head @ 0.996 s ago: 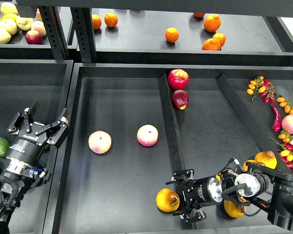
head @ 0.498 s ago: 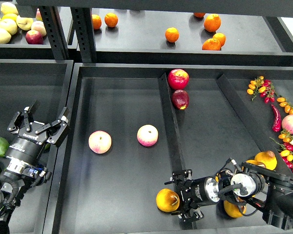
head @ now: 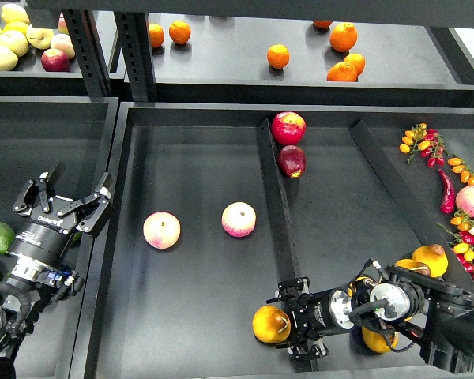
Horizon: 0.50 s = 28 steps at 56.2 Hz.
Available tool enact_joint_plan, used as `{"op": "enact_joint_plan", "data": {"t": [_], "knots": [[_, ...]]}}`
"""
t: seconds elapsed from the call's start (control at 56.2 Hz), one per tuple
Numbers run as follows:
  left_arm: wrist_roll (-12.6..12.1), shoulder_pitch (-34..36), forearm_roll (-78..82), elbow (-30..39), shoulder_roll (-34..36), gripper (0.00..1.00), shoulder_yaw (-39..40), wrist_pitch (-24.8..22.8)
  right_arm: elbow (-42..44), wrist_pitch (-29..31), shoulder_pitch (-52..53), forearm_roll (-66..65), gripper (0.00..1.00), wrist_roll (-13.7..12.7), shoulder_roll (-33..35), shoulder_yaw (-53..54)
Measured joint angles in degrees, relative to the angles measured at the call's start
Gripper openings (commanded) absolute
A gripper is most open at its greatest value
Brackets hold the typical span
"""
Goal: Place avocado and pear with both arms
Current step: 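Close the right gripper on the pear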
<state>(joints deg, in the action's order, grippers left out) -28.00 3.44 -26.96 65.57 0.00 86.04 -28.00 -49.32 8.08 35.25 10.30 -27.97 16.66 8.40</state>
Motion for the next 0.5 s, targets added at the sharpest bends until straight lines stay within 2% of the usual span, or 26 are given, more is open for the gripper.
{"op": "enact_joint_plan", "data": {"t": [0.231, 0.356, 0.498], "knots": [[0.00, -0.01, 0.00, 0.00, 0.00, 0.99, 0.08, 0.00, 1.16, -0.49, -0.94, 0.00, 0.63, -0.02, -1.27, 0.86], [0.00, -0.01, 0.00, 0.00, 0.00, 0.99, 0.09, 0.00, 1.45, -0.97, -1.08, -0.01, 0.50, -0.10, -1.57, 1.35], [0.00, -0.01, 0.00, 0.00, 0.00, 0.99, 0.09, 0.00, 1.99, -1.06, -1.76, 0.00, 0.45, -0.11, -1.64, 2.61]]}}
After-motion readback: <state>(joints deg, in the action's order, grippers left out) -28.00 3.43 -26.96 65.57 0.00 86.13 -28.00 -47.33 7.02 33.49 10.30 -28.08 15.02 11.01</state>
